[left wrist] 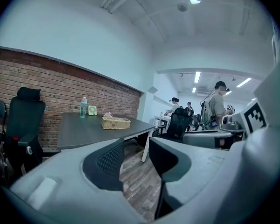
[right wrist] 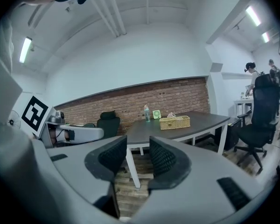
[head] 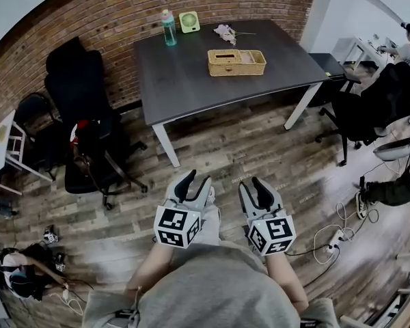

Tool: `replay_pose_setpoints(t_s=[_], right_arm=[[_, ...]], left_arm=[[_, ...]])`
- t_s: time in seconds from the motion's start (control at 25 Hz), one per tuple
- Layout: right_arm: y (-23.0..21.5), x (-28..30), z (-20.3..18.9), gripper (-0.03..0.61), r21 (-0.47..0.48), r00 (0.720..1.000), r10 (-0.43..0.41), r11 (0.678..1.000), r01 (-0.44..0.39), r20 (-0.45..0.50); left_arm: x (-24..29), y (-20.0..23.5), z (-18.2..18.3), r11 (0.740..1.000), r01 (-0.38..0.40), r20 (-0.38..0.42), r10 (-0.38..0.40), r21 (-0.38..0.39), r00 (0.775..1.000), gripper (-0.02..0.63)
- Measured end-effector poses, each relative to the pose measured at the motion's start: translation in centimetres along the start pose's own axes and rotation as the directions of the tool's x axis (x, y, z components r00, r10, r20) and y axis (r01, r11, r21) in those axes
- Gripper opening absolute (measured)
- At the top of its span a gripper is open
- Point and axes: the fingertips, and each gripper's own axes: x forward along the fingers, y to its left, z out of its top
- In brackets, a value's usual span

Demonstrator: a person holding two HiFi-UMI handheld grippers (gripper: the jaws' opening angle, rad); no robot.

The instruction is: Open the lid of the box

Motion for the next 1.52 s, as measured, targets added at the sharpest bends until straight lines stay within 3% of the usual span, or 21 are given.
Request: replay_pose_setpoints(t_s=[0.32, 0.8, 1.52], right_arm=[[-2.9, 4.5, 0.6, 0.215, 0.018, 0.999, 0.030, 0.999, -0.030, -0.013], [-8.0, 15.6, 3.8, 0.218, 0.025, 0.998, 0.047, 0.999, -0.046, -0.030], [-13.0, 29.7, 8.0, 0.216, 0.000, 0.999, 0.019, 1.000, -0.019, -0.043]], left_arm=[[4.7, 2.3, 0.5, 1.000, 0.003, -0.002, -0.003, -0.026, 1.000, 0.189], [14.2, 8.9, 4.0, 1.000, -0.018, 0.000, 0.018, -0.025, 1.000, 0.194], [26.6, 18.0, 8.3, 0.999, 0.033, -0.013, -0.034, -0.028, 0.999, 0.193]])
